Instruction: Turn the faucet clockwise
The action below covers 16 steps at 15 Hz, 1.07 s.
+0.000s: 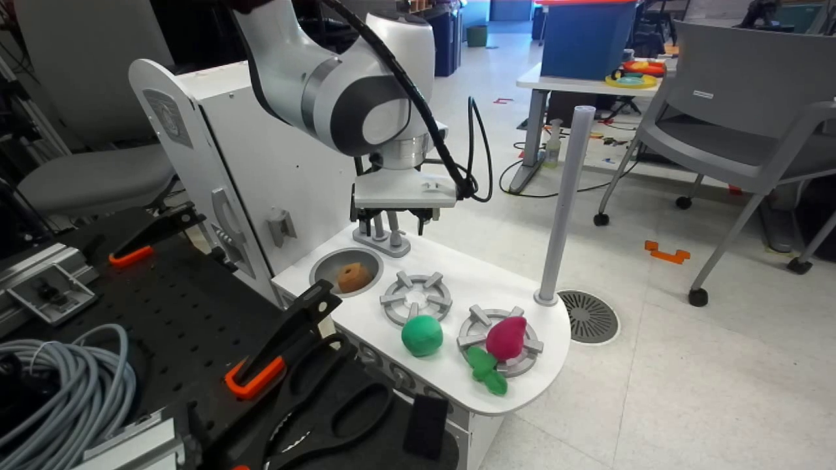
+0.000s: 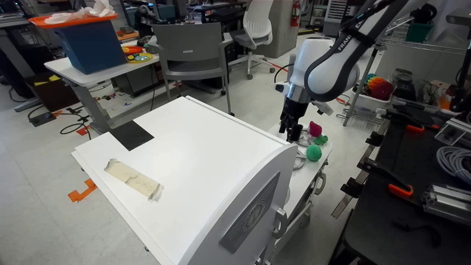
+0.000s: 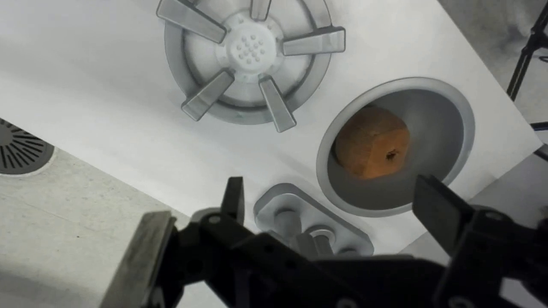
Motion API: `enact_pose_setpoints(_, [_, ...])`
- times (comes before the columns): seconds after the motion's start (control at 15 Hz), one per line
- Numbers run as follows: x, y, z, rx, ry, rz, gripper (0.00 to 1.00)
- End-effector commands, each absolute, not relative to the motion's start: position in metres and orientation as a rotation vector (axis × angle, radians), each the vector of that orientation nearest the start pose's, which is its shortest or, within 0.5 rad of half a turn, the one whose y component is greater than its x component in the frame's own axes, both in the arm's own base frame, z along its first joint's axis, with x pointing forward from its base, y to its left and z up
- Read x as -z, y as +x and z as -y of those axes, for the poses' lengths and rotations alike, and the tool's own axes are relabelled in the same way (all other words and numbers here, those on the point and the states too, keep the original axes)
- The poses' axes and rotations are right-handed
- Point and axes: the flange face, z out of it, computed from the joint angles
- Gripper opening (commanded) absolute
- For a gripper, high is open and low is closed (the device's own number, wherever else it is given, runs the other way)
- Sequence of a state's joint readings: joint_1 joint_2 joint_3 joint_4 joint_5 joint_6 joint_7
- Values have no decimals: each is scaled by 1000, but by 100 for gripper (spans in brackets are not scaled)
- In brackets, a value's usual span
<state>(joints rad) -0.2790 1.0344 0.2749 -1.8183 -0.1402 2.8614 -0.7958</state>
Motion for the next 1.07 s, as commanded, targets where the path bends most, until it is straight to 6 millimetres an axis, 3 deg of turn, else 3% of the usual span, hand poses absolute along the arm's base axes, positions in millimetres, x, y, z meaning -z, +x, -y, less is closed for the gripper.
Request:
enact_pose_setpoints(0.0, [22, 611, -24, 159, -2655, 1316, 100])
enact_pose_setpoints(0.53, [26, 626, -46, 367, -2477, 1608, 100])
enact_pose_setpoints(1.0, [21, 634, -55, 449, -2320, 1744, 100])
